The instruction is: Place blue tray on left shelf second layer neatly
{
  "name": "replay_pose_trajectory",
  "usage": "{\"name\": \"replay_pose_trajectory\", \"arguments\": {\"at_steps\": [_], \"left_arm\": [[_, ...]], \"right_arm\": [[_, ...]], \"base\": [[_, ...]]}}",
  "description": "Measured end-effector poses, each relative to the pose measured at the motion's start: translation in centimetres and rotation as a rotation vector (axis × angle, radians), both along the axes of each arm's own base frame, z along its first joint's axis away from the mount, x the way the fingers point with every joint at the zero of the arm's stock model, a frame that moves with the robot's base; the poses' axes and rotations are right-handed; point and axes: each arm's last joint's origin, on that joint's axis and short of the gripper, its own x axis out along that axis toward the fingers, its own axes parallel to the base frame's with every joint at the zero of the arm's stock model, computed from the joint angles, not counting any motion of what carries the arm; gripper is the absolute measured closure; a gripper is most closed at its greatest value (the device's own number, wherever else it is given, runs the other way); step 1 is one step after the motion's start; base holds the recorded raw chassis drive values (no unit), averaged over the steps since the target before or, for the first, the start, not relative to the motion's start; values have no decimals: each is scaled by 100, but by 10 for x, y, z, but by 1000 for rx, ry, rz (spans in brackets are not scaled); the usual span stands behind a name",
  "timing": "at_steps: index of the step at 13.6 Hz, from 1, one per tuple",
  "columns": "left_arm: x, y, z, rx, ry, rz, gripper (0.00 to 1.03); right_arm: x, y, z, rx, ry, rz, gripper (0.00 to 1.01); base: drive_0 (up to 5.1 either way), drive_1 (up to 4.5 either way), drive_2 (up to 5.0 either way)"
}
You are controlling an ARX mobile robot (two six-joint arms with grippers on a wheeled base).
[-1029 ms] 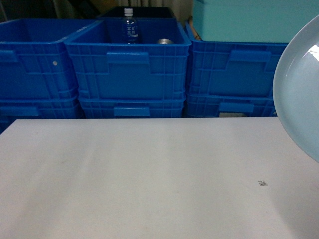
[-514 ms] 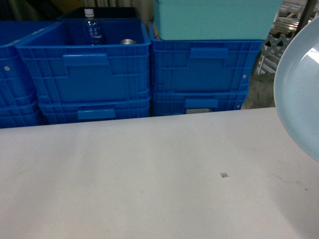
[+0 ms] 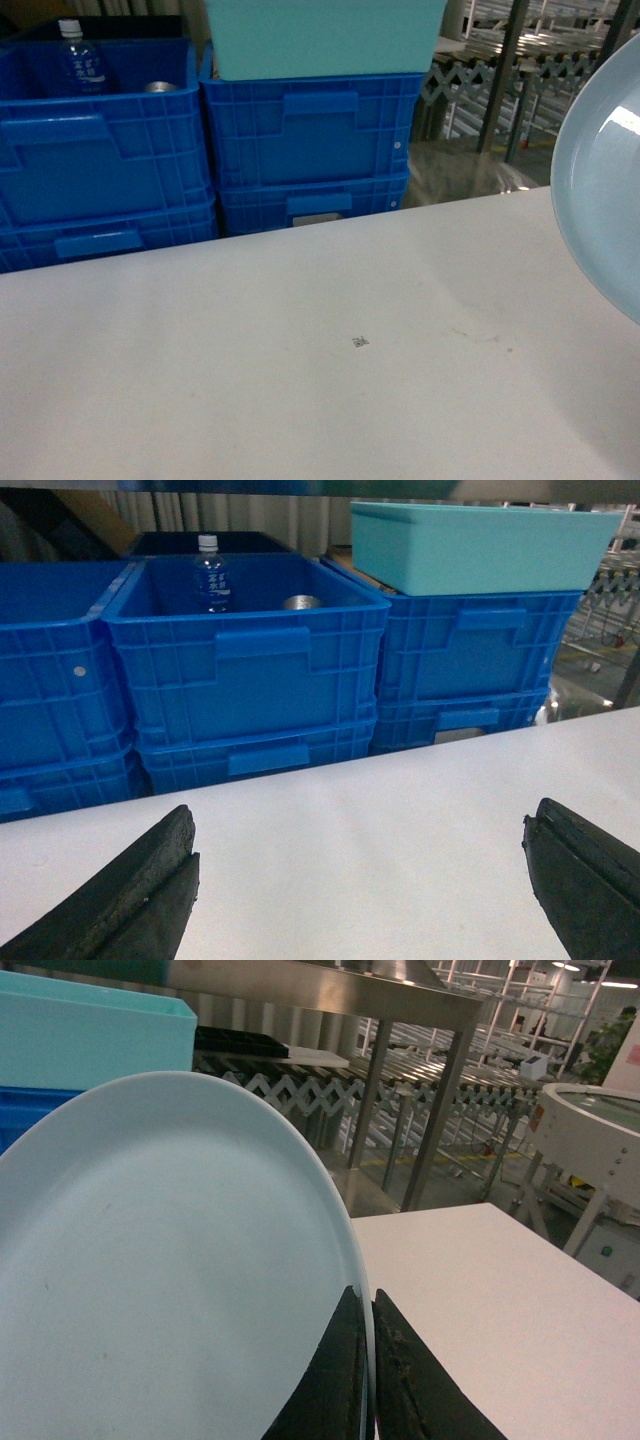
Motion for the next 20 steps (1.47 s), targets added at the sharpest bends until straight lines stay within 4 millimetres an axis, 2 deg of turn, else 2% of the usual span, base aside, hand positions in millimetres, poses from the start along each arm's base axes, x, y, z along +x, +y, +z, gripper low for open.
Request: {"name": "replay_pose_trajectory", "arguments": {"at_steps": [20], "left_arm": [[0, 0, 0, 0, 1, -3, 5]], "right_arm": [[0, 1, -1, -7, 2, 5, 99]], "base": [[295, -562, -217]]}}
